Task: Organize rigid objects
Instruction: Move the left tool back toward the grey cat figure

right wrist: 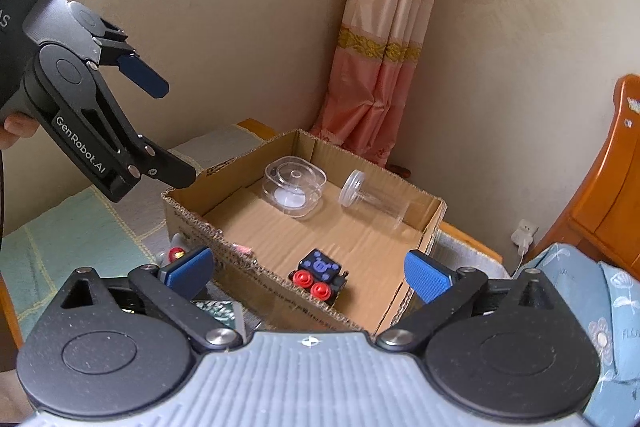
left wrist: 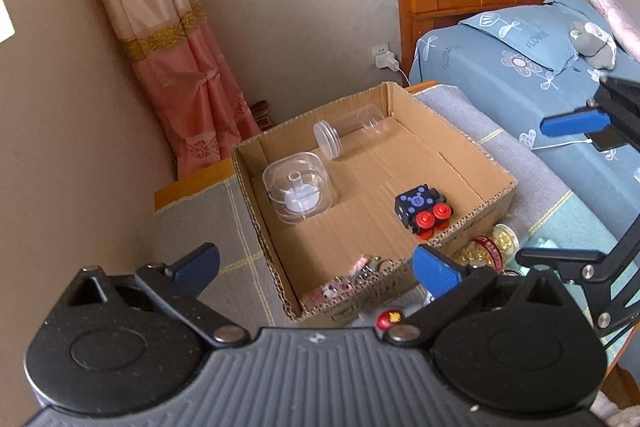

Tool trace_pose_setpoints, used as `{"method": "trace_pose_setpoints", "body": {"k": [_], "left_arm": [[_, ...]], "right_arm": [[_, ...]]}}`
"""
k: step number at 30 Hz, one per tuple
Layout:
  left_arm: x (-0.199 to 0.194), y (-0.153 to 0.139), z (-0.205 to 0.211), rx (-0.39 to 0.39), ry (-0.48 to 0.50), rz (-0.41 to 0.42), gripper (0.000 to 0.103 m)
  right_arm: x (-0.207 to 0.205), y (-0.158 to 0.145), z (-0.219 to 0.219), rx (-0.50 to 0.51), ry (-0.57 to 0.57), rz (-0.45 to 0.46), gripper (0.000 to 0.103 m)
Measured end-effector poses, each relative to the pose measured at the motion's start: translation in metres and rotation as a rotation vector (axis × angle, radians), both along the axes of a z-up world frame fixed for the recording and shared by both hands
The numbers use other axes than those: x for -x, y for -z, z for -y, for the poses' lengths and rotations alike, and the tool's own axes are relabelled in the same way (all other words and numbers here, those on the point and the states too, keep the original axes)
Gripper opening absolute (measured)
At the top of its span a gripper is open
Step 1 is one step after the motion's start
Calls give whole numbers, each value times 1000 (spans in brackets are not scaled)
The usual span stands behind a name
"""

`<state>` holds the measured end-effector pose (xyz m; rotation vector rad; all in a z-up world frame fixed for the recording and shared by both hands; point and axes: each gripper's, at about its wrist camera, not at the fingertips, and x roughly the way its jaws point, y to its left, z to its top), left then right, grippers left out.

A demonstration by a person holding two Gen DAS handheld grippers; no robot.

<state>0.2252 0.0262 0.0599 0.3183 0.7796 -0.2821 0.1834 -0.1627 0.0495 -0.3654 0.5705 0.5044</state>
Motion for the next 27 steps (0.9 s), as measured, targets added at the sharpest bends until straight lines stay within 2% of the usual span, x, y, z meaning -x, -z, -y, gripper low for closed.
{"method": "trace_pose_setpoints", "body": {"k": [7,12,17,21,25,27], "left_arm": [[25,20,-1,-8,-28,21,102],[30,35,-4,35,-54,-17,102],[23,52,-4,87,-115,-54,102],[18,66,2,97,-167,-63,102],[13,74,4,135,-200,-75,102],[10,77,3,158,-219,-73,102]], "right_arm": [[19,30,11,-49,79,-69,103],[48,68,14,-39,160,-100,103],[71,104,25,-119,204,-186,103],[75,125,22,-106,233,-225,103],[76,138,15,-55,234,-226,103],[76,139,16,-78,235,-228,103]]}}
